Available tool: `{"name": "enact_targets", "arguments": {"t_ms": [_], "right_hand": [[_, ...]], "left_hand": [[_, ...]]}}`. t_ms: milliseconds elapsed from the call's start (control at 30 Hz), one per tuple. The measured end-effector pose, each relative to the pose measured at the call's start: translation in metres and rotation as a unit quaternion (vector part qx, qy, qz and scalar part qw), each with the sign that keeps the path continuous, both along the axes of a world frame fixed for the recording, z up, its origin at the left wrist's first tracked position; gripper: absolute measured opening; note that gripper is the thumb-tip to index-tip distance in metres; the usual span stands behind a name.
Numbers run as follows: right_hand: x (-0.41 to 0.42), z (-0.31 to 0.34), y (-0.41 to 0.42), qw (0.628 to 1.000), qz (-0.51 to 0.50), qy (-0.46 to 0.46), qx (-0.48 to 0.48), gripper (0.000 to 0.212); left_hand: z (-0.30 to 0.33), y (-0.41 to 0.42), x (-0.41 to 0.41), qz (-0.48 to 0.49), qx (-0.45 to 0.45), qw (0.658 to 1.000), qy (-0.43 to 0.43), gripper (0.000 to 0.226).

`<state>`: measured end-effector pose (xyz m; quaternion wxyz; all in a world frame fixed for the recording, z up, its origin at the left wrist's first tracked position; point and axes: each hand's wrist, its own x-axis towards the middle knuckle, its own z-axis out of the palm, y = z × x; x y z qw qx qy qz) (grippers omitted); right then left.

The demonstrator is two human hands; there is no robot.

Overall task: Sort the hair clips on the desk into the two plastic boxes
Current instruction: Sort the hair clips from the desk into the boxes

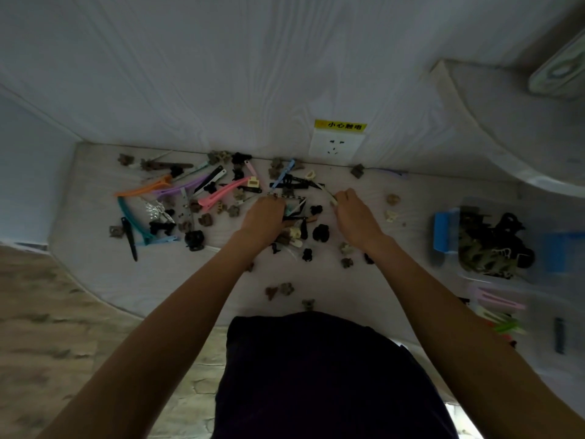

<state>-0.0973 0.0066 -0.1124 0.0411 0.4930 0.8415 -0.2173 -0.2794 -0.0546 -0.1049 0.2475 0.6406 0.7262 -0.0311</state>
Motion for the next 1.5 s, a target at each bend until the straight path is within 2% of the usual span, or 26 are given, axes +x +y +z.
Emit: {"name": "enact_targets", "arguments": {"t_ms": [167, 300, 367, 467, 567, 733, 800, 967, 1067, 1233, 1333, 1400, 1500], "right_hand": [[-0.002, 0.011, -0.004, 0.997, -0.02, 0.072, -0.038, 0.017], [-0.006, 0.021, -0.005, 0.989, 0.005, 0.134, -0.065, 0.013], [-0.012, 0.024, -0.004, 0.99, 0.057, 0.113, -0.069, 0.016], [-0.023, 0.022, -0.002, 0.987, 0.145, 0.028, -0.058, 0.028], [-0.032, 0.019, -0.003, 0.975, 0.21, -0.032, -0.07, 0.043], [-0.037, 0.028, -0.008, 0.963, 0.248, -0.1, -0.044, 0.039], [-0.037, 0.029, -0.01, 0.96, 0.252, -0.117, -0.027, 0.034], [-0.029, 0.017, -0.005, 0.978, 0.169, -0.121, 0.018, 0.036], [-0.017, 0.013, 0.001, 0.989, 0.098, -0.11, 0.019, 0.035], [0.0, 0.015, 0.007, 1.0, -0.012, -0.009, 0.009, 0.026], [0.003, 0.014, 0.008, 0.999, -0.042, -0.003, 0.012, 0.026], [0.003, 0.015, 0.008, 0.998, -0.054, 0.001, 0.009, 0.026], [0.002, 0.018, 0.005, 0.997, -0.071, 0.01, -0.001, 0.028]], "left_hand": [[0.002, -0.002, -0.003, 0.011, 0.026, 0.999, -0.034, 0.031], [0.013, 0.001, -0.01, 0.086, 0.038, 0.989, -0.117, 0.029], [0.019, 0.0, -0.017, 0.114, 0.064, 0.982, -0.14, 0.03], [0.025, -0.005, -0.031, 0.143, 0.104, 0.975, -0.133, 0.032], [0.024, -0.012, -0.047, 0.143, 0.09, 0.98, -0.105, 0.029], [0.023, -0.009, -0.06, 0.15, 0.057, 0.981, -0.109, 0.036], [0.024, 0.004, -0.058, 0.152, 0.054, 0.983, -0.084, 0.041], [0.02, 0.04, -0.044, 0.083, 0.004, 0.996, -0.044, 0.041], [0.012, 0.05, -0.036, 0.066, 0.015, 0.998, -0.011, 0.042], [0.009, 0.059, -0.03, 0.067, 0.064, 0.993, 0.077, 0.026], [0.006, 0.055, -0.03, 0.048, 0.052, 0.99, 0.122, 0.018], [0.004, 0.051, -0.032, 0.045, 0.039, 0.988, 0.139, 0.022], [0.004, 0.05, -0.031, 0.063, 0.037, 0.991, 0.116, 0.027]]}}
